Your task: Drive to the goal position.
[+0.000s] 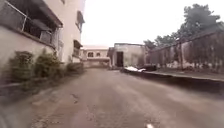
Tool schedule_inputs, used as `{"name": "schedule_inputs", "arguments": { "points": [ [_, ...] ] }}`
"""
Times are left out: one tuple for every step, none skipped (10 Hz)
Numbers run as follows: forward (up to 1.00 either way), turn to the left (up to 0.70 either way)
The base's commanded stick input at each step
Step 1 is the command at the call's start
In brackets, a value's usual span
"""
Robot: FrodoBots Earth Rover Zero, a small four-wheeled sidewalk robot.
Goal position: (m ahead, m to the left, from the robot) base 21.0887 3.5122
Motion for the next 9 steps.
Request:
{"name": "schedule_inputs", "arguments": {
  "points": [
    [0.7,0.0],
    [0.7,0.0],
    [0.7,0.0],
    [0.7,0.0],
    [0.7,0.0],
    [0.7,0.0],
    [0.7,0.0],
    [0.7,0.0],
    [0.7,0.0]
  ]
}}
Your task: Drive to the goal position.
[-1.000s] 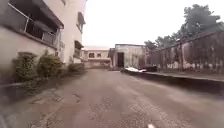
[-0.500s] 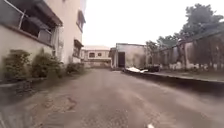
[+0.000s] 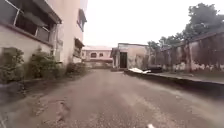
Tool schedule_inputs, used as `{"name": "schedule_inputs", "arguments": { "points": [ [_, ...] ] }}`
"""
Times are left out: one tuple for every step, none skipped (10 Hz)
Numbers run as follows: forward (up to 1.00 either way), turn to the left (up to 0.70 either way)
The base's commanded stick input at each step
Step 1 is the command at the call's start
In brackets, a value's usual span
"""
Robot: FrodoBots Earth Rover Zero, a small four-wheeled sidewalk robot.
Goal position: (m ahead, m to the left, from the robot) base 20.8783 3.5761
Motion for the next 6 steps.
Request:
{"name": "schedule_inputs", "arguments": {
  "points": [
    [0.7,0.0],
    [0.7,0.0],
    [0.7,0.0],
    [0.7,0.0],
    [0.7,0.0],
    [0.7,0.0]
  ]
}}
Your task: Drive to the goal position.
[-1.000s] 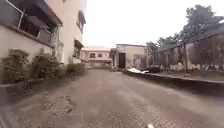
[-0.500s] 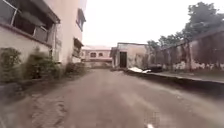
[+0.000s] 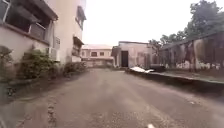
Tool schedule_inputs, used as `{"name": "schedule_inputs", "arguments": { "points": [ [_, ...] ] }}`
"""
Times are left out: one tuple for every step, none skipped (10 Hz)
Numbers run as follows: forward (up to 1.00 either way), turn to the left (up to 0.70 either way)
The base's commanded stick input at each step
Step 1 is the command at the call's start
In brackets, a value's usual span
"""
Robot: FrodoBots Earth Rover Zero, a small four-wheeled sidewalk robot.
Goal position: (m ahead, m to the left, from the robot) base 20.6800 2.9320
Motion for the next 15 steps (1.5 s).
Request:
{"name": "schedule_inputs", "arguments": {
  "points": [
    [0.7,0.0],
    [0.7,0.0],
    [0.7,0.0],
    [0.7,0.0],
    [0.7,0.0],
    [0.7,0.0],
    [0.7,0.0],
    [0.7,0.0],
    [0.7,0.0],
    [0.7,0.0],
    [0.7,0.0],
    [0.7,0.0],
    [0.7,0.0],
    [0.7,0.0],
    [0.7,0.0]
  ]
}}
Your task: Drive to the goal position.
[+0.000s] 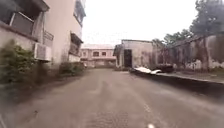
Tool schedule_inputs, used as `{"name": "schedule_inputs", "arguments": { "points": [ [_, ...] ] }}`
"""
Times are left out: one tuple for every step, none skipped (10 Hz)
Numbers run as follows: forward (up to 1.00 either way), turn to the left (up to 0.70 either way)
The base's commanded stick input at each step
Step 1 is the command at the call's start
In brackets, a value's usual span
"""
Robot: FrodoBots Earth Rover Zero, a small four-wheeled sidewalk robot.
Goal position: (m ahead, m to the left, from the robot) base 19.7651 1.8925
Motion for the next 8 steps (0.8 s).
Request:
{"name": "schedule_inputs", "arguments": {
  "points": [
    [0.7,0.0],
    [0.7,0.0],
    [0.7,0.0],
    [0.7,0.0],
    [0.7,0.0],
    [0.7,0.0],
    [0.7,0.0],
    [0.7,0.0]
  ]
}}
